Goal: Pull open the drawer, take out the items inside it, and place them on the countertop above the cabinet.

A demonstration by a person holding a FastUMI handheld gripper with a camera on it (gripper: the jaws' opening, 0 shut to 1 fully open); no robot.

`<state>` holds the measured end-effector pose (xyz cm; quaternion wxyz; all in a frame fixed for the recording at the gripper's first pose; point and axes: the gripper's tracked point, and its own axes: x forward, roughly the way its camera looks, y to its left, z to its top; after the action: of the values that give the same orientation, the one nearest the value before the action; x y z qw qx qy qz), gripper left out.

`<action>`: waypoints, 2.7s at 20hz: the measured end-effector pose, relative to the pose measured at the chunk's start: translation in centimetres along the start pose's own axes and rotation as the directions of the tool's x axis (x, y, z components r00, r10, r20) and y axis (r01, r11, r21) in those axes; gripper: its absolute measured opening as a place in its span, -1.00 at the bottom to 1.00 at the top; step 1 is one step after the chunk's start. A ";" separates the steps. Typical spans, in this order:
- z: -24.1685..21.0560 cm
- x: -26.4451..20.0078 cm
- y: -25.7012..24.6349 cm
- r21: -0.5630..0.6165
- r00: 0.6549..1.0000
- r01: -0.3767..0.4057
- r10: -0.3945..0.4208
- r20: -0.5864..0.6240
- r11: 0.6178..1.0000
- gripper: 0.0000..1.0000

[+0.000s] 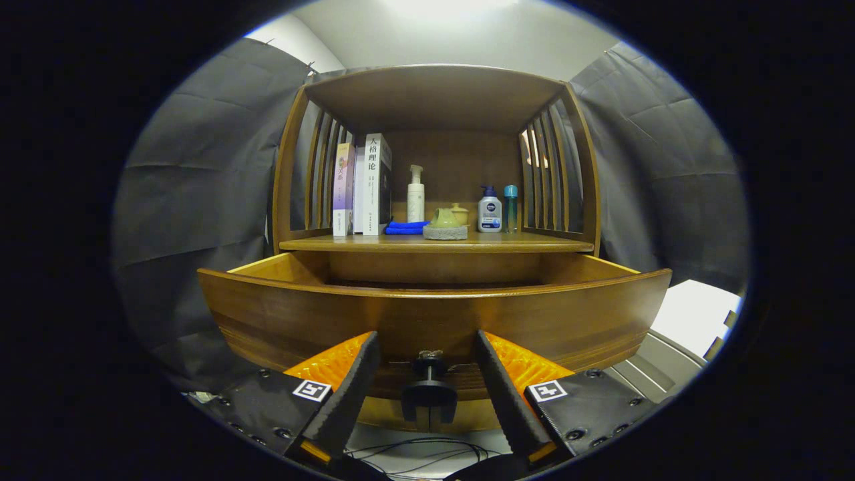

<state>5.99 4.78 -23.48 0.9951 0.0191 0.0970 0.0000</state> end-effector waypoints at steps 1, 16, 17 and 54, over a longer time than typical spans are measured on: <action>0.0 0.0 0.0 0.006 1.000 0.002 -0.002 0.003 1.000 0.84; 1.8 8.3 -0.1 0.020 1.000 0.024 -0.025 0.014 1.000 0.83; 1.9 9.3 -0.1 0.022 1.000 0.024 -0.025 0.011 0.999 0.83; 9.8 -0.7 -2.3 0.120 0.995 0.028 -0.039 0.088 0.992 0.88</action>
<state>7.23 2.08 -13.81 0.9954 0.0768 0.0521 -0.0235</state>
